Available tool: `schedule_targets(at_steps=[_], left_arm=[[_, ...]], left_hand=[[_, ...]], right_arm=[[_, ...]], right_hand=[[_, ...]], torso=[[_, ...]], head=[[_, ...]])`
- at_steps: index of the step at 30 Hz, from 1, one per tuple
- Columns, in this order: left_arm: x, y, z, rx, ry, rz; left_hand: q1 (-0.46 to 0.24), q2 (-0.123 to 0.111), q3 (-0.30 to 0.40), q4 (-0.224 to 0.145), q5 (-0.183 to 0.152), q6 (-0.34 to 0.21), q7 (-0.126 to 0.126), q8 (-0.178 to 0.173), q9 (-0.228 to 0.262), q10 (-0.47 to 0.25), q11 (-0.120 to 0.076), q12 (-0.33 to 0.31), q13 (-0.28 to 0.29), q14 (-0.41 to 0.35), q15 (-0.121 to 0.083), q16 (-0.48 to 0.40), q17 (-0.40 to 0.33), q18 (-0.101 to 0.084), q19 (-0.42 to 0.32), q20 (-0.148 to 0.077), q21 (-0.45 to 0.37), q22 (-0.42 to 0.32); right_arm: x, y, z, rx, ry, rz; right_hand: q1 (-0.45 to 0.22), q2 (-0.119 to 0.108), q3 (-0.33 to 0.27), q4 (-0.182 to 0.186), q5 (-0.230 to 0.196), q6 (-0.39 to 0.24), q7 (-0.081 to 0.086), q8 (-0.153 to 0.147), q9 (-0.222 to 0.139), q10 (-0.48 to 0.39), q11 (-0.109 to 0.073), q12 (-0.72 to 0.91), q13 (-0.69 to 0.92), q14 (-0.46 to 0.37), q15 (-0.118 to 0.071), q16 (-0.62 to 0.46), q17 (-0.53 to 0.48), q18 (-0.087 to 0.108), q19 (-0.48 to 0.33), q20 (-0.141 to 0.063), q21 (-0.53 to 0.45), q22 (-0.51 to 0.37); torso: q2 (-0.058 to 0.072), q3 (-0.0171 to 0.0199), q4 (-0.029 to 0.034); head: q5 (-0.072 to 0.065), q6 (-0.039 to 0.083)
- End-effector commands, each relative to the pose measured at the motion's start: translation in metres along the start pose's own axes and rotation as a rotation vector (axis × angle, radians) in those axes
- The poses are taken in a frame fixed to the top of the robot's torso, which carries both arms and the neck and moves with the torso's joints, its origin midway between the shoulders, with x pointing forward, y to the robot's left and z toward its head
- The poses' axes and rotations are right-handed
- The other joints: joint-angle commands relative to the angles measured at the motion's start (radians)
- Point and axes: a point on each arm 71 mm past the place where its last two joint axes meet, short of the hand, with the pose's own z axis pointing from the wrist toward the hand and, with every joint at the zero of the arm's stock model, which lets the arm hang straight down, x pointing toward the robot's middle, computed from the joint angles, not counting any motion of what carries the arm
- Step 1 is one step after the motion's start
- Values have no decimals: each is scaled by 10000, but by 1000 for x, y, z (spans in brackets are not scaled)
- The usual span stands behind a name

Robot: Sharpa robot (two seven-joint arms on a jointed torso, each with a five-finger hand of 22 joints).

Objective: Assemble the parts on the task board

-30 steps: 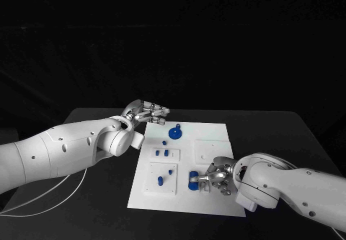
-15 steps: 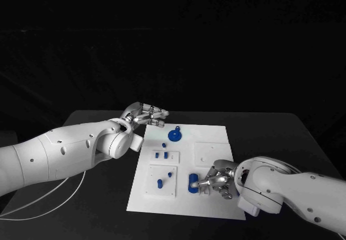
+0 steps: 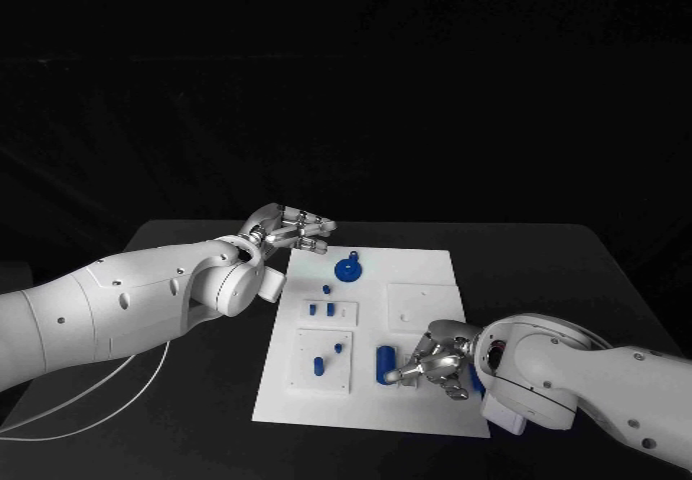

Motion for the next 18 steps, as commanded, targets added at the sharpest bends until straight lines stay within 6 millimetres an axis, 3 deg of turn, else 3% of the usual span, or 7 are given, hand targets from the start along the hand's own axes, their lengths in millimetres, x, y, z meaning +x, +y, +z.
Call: schedule_targets(at_steps=[1,7,11,13,14,15,18], left_arm=[[2,-1,0,53,148,-50],[1,-1,0,35,146,-47],[1,-1,0,29,143,-46],[1,-1,0,29,147,-47],[1,-1,0,30,149,-48],[1,-1,0,30,153,-49],[1,-1,-1,31,159,-51]], left_hand=[[-63,39,20,-18,55,-23,12,-31,1,-11,28,18,5,31,-4,-42,4,-151,22,-14,36,11],[-63,39,20,-18,55,-23,12,-31,1,-11,28,18,5,31,-4,-42,4,-151,22,-14,36,11],[-72,40,18,-14,56,-24,14,-31,0,-14,30,19,5,31,-3,-41,5,-153,11,-15,57,8],[-72,40,18,-14,56,-24,14,-31,0,-14,30,19,5,31,-3,-41,5,-153,11,-15,57,8],[-67,40,21,-16,72,-24,13,-31,0,-13,29,18,5,30,-4,-41,5,-153,10,-15,58,7],[-57,41,26,-20,96,-22,11,-31,0,-12,27,18,4,28,-4,-41,5,-152,9,-15,59,7],[-50,42,30,-24,112,-19,10,-30,1,-12,26,18,4,28,-4,-41,5,-152,9,-15,60,7]], right_arm=[[2,2,1,-187,244,-295],[2,3,4,-22,108,-320],[0,3,5,25,-72,-426],[-1,3,6,23,-189,-511],[-1,3,7,29,-240,-540],[-2,3,7,39,-279,-562],[-3,2,8,80,-349,-621]], right_hand=[[89,57,2,-116,66,88,25,0,-25,35,-48,39,11,35,-68,-10,21,-35,571,-48,19,590],[141,497,459,-365,-309,163,-12,0,-81,61,-73,33,1,29,-73,-29,8,-49,570,-51,5,595],[206,804,1554,-399,-737,161,-55,-10,-155,76,-111,36,7,33,-98,-39,1,-69,570,-72,-7,589],[404,1029,2552,-458,-1894,130,-99,1,-213,64,-143,23,12,29,-127,-47,2,-87,573,-103,-11,586],[219,650,3411,-400,-1958,124,-102,-3,-279,65,-147,11,20,25,-142,-50,17,-110,576,-143,0,587],[-529,-266,5354,-169,-1953,200,-75,-13,-387,96,-119,0,45,30,-127,-72,35,-158,571,-142,-9,580],[-690,-447,5903,-205,-1949,264,-79,8,-339,114,-141,0,64,46,-125,-75,46,-134,575,-126,6,579]], torso=[[0,-9,2],[-1,-12,16],[0,-10,15],[1,-9,11],[0,-11,8],[-2,-12,4],[-3,-8,2]], head=[[-1,-3],[8,-43],[13,-75],[22,-66],[27,-53],[34,-51],[39,-66]])
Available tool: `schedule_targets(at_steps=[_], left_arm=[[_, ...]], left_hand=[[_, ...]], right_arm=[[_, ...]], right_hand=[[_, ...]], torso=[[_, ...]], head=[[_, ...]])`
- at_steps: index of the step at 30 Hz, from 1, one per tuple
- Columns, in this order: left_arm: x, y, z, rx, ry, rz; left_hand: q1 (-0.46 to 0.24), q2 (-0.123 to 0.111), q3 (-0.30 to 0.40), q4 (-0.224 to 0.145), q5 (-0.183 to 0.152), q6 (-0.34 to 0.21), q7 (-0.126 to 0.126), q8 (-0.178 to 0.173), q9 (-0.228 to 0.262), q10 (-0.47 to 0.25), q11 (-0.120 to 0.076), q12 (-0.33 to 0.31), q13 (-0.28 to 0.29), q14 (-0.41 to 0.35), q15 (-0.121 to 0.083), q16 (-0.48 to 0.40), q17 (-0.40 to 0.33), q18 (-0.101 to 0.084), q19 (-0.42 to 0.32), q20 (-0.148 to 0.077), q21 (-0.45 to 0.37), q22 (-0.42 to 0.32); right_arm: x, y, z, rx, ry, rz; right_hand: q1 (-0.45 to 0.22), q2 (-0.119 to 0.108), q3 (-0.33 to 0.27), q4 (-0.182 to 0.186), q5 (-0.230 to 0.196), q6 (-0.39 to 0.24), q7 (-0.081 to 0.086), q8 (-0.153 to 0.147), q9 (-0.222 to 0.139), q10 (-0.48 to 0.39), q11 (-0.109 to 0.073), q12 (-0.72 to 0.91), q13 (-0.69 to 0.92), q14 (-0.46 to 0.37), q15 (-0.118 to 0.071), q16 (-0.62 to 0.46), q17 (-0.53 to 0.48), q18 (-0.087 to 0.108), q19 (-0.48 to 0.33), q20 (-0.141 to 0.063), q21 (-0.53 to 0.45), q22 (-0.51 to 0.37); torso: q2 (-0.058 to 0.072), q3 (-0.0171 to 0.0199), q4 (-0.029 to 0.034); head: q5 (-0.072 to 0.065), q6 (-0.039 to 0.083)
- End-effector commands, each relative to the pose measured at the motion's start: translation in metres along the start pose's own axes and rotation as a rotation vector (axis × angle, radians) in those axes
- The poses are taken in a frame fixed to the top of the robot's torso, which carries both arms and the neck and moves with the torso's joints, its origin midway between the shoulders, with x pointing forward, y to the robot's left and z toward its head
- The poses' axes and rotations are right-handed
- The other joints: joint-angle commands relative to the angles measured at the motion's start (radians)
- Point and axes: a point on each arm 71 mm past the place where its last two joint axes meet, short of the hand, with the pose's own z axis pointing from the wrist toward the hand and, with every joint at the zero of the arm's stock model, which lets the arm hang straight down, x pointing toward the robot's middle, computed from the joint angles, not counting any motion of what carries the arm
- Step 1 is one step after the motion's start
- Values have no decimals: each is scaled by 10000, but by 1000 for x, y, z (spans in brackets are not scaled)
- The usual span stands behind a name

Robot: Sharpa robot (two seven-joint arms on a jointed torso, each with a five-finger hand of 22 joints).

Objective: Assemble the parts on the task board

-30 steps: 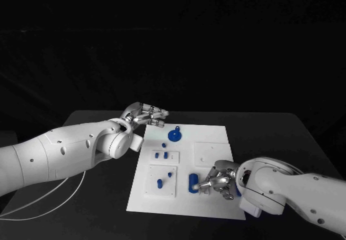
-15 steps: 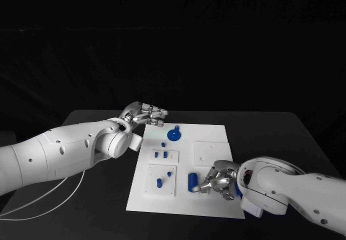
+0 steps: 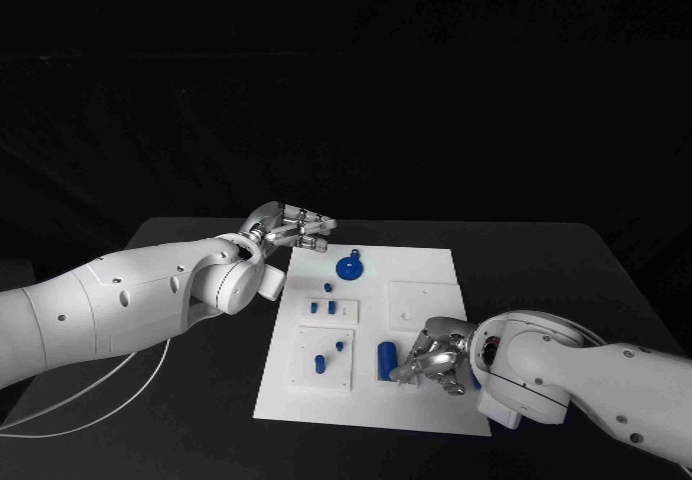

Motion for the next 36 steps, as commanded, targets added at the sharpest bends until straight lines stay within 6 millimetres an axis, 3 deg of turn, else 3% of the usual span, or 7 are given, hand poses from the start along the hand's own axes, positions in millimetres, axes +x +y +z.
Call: schedule_targets(at_steps=[1,8,14,25,27,36], left_arm=[[2,-1,0,64,162,-50],[2,-1,0,58,161,-38],[2,-1,0,53,195,-32],[1,-1,0,21,199,-14],[1,-1,0,14,196,-9],[0,0,0,1,180,2]], left_hand=[[-50,42,30,-24,32,-19,10,-30,0,-12,26,18,4,28,-5,-40,5,-152,9,-15,60,6],[-41,40,37,-30,47,-13,7,-30,0,-7,24,19,5,35,-8,-40,5,-151,10,-17,66,6],[-35,48,47,-32,69,-15,7,-32,-1,-14,26,15,3,32,-7,-41,5,-152,6,-18,71,6],[1,55,72,-60,93,-13,6,-30,0,-11,22,17,3,35,-10,-41,5,-151,5,-21,82,6],[1,55,72,-60,93,-13,6,-30,0,-11,22,17,3,35,-10,-41,5,-151,5,-21,82,6],[11,59,84,-73,98,-11,5,-30,0,-11,21,18,4,37,-11,-41,5,-152,1,-23,89,7]], right_arm=[[-2,-1,1,71,-249,-348],[0,-3,2,215,78,-502],[2,-4,3,213,150,-457],[5,-4,4,190,394,-524],[5,-4,4,178,416,-526],[4,-6,3,125,298,-424]], right_hand=[[-76,-147,377,-21,-34,64,14,8,31,14,-30,7,20,11,-38,-33,7,-131,574,-13,-1,577],[-250,-225,300,-227,260,34,25,3,147,-9,-12,-9,2,6,-5,-55,-48,-104,565,33,-13,575],[-327,-237,35,-154,395,31,25,3,177,-6,-3,5,0,7,1,-46,-63,-102,570,40,-12,579],[367,-858,-1584,137,863,94,52,2,184,-14,20,13,-18,-5,10,-32,-91,-93,567,50,-20,597],[604,-859,-1959,124,923,112,56,3,178,-18,23,17,-14,-5,13,-31,-87,-94,565,52,-38,600],[779,-892,-2201,224,841,155,45,-1,172,-5,17,35,-3,-4,10,-22,-71,-97,571,50,-20,619]], torso=[[-3,4,-8],[-1,5,-4],[3,1,0],[-5,-3,-1],[-2,0,-1],[-3,7,-10]], head=[[4,-15],[4,-27],[0,-54],[24,-89],[43,-124],[29,-98]])
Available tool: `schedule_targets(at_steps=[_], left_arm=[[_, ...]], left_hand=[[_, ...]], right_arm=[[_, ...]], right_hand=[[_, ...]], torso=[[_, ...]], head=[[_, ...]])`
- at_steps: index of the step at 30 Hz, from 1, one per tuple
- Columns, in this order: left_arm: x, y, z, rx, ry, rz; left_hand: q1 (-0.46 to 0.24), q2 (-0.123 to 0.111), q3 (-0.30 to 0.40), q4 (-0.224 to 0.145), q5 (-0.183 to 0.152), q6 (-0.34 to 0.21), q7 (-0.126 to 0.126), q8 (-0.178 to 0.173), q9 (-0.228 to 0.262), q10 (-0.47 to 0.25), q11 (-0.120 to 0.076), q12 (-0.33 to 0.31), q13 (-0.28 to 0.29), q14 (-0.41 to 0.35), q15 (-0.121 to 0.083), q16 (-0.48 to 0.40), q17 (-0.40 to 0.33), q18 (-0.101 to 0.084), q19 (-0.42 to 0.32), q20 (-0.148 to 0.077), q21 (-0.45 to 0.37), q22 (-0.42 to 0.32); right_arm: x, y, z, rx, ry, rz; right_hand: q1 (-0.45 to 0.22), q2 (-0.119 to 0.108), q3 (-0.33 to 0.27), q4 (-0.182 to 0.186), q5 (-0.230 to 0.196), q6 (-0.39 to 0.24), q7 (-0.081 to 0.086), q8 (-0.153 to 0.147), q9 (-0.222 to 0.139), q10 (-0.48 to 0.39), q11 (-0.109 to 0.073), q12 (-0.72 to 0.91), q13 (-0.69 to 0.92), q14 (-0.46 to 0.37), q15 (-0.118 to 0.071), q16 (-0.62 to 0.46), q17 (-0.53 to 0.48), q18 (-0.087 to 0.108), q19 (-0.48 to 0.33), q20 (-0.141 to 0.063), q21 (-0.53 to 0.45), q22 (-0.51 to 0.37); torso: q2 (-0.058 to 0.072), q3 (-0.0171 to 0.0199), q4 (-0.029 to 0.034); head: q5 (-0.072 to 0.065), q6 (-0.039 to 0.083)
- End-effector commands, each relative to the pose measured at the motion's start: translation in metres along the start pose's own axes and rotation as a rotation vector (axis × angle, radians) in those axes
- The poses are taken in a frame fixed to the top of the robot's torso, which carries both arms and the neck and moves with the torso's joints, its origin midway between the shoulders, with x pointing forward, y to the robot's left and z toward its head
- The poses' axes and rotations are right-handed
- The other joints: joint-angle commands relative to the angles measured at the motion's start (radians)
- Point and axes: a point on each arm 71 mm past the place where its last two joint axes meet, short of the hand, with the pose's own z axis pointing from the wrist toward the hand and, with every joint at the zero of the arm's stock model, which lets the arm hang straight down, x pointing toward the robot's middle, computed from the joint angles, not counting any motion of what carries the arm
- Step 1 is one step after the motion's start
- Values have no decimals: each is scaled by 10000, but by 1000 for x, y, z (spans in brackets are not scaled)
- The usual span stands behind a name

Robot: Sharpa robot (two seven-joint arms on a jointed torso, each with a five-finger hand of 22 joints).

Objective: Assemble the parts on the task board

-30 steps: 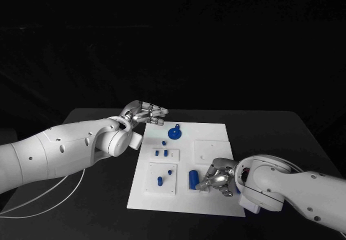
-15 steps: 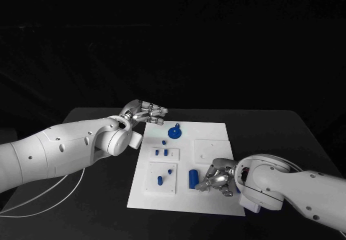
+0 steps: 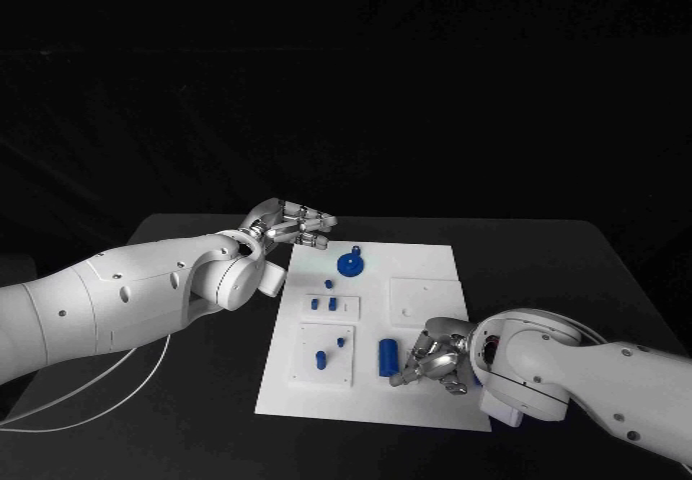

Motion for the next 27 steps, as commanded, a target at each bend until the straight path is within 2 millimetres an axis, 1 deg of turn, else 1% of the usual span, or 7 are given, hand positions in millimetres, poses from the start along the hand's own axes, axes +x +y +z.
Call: schedule_targets(at_steps=[1,5,10,17,21,23,27], left_arm=[[2,-1,0,61,152,-4],[2,-1,0,64,158,-4],[2,-1,0,69,152,0],[1,-1,1,87,146,4],[1,-1,1,85,122,13],[0,-1,1,86,98,22],[-1,0,2,87,70,34]], left_hand=[[11,59,35,-24,60,-11,5,-30,0,-11,21,18,3,38,-11,-41,4,-152,1,-23,45,6],[11,59,35,-24,60,-11,5,-30,0,-11,21,18,3,38,-11,-41,4,-152,1,-23,45,6],[11,59,35,-24,60,-11,5,-30,0,-11,21,18,3,38,-11,-41,4,-152,1,-23,45,6],[-21,79,39,-12,57,55,-22,-25,2,78,-7,18,3,37,-17,-40,5,-159,-9,-25,57,8],[-26,83,37,-7,57,73,-30,-25,2,107,-16,18,3,43,-21,-40,5,-161,-7,-30,62,10],[-26,83,37,-7,57,73,-30,-25,2,107,-16,18,3,43,-21,-40,5,-161,-7,-30,62,10],[-33,85,33,1,58,88,-36,-27,2,129,-23,20,4,43,-22,-39,5,-168,-13,-33,65,11]], right_arm=[[0,-3,0,28,26,-82],[-2,-8,-2,-60,-154,103],[-8,-14,-7,-377,-454,481],[-39,-28,-19,-799,-1128,1355],[-59,-37,-26,-848,-1397,1794],[-66,-40,-29,-870,-1476,1924],[-71,-41,-33,-904,-1536,1902]], right_hand=[[70,15,-62,59,-115,74,-4,3,-3,-9,17,31,8,-6,8,-23,15,-98,572,47,-16,616],[64,3,-92,229,-230,84,-4,1,10,-1,14,37,12,-5,0,-22,20,-95,573,40,-10,621],[57,7,-126,379,-247,41,7,7,30,-4,27,158,121,-4,-3,-21,26,-79,578,36,-18,610],[72,35,-177,517,-170,-166,71,2,58,40,59,332,278,-8,7,2,56,-45,582,48,47,613],[44,299,-517,270,203,-194,70,3,77,40,54,349,327,-11,-2,12,77,-36,578,39,60,607],[-18,637,-1139,-107,429,-214,73,1,75,41,55,337,346,-10,-5,10,83,-32,577,39,60,600],[85,735,-1220,-277,518,-175,55,1,75,44,47,329,351,-7,-9,21,98,-36,578,39,70,599]], torso=[[1,6,-10],[4,3,6],[1,17,-9],[-10,19,-18],[-5,30,-28],[-1,34,-33],[7,37,-21]], head=[[-8,11],[-71,41],[-101,65],[-254,119],[-305,153],[-314,146],[-344,166]])
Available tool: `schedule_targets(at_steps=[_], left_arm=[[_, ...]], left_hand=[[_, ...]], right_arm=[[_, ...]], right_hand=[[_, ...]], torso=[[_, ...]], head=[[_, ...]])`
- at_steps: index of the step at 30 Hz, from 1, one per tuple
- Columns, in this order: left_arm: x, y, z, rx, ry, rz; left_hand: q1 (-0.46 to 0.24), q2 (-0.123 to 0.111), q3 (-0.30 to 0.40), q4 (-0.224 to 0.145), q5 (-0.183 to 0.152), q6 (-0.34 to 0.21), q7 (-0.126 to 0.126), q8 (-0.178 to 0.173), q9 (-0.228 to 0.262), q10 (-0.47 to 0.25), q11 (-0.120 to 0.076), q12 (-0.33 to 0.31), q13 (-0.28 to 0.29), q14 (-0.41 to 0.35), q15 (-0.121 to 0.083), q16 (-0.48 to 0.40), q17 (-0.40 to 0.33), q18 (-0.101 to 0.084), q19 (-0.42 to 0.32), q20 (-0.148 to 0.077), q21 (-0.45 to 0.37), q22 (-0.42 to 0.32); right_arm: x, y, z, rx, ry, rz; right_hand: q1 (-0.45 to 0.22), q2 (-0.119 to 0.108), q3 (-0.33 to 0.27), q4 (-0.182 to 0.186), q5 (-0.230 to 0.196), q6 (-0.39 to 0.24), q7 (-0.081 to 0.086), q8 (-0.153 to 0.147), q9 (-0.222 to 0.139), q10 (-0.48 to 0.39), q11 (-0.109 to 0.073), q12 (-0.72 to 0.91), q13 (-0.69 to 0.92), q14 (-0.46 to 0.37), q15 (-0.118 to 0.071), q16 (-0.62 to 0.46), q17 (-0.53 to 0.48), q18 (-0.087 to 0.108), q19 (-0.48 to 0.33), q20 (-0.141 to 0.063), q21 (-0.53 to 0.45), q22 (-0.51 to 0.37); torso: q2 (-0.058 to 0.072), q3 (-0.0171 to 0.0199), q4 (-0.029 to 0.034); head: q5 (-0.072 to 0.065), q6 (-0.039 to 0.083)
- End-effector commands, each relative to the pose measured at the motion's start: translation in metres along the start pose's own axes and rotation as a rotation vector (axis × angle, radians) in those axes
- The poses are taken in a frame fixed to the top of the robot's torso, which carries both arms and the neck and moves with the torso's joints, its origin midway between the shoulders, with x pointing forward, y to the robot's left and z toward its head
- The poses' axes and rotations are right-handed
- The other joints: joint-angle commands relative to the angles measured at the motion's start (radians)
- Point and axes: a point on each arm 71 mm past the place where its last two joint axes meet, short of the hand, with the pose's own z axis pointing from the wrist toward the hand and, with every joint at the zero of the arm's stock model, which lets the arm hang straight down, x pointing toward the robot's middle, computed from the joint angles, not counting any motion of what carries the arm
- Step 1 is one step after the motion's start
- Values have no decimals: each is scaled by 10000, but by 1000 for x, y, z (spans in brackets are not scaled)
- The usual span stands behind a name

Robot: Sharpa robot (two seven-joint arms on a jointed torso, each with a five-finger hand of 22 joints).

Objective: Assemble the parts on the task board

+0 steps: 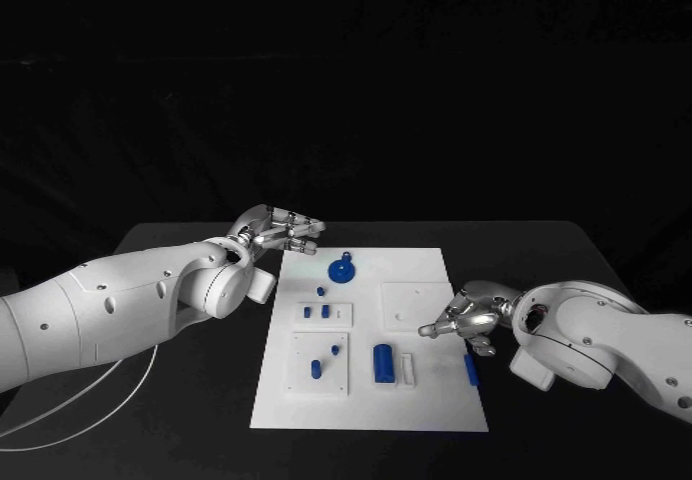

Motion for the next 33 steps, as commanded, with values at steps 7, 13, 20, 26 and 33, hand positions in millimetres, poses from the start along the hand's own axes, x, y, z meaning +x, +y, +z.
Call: schedule_targets(at_steps=[7,13,20,26,33], left_arm=[[2,-1,1,105,139,6],[3,-1,1,103,165,3],[3,-1,1,100,201,-3],[4,-1,1,92,249,-14],[5,-1,0,79,273,-20]], left_hand=[[-14,92,29,2,63,66,-4,-25,3,65,-25,20,4,53,-28,-39,6,-171,-13,-39,73,13],[-14,92,29,2,63,66,-4,-25,3,65,-25,20,4,53,-28,-39,6,-171,-13,-39,73,13],[-3,102,31,-2,63,84,-10,-24,3,80,-31,19,4,72,-35,-37,8,-174,-9,-45,82,18],[-4,103,29,-2,62,91,-12,-24,4,87,-34,19,4,81,-39,-36,9,-175,-7,-48,86,19],[-4,103,29,-2,62,91,-12,-24,4,87,-34,19,4,81,-39,-36,9,-175,-7,-48,86,19]], right_arm=[[5,14,-4,-644,132,-810],[21,24,-4,-899,45,-1864],[38,29,-2,-1014,-357,-2896],[55,33,3,-1099,-797,-3640],[65,39,7,-1232,-1423,-4002]], right_hand=[[509,-46,207,-574,248,241,-113,2,12,71,-10,19,27,2,-36,21,23,-71,577,21,97,613],[815,-403,724,-550,-150,596,-228,-4,185,141,-79,89,78,12,-69,26,28,-134,580,-13,138,630],[1076,-896,1087,-49,-444,857,-363,14,1009,231,-161,159,173,21,-133,47,70,-200,586,-83,191,658],[1168,-1213,910,143,-618,250,-751,1219,6968,238,-353,24,140,18,-279,-13,84,-322,593,-246,209,636],[1103,-1246,1079,342,-614,752,-815,49,9503,363,-405,286,276,30,-306,3,58,-339,594,-264,279,611]], torso=[[6,-25,15],[5,-25,36],[3,-49,20],[9,-36,44],[10,-37,38]], head=[[7,-61],[16,-80],[34,-106],[50,-138],[90,-167]])
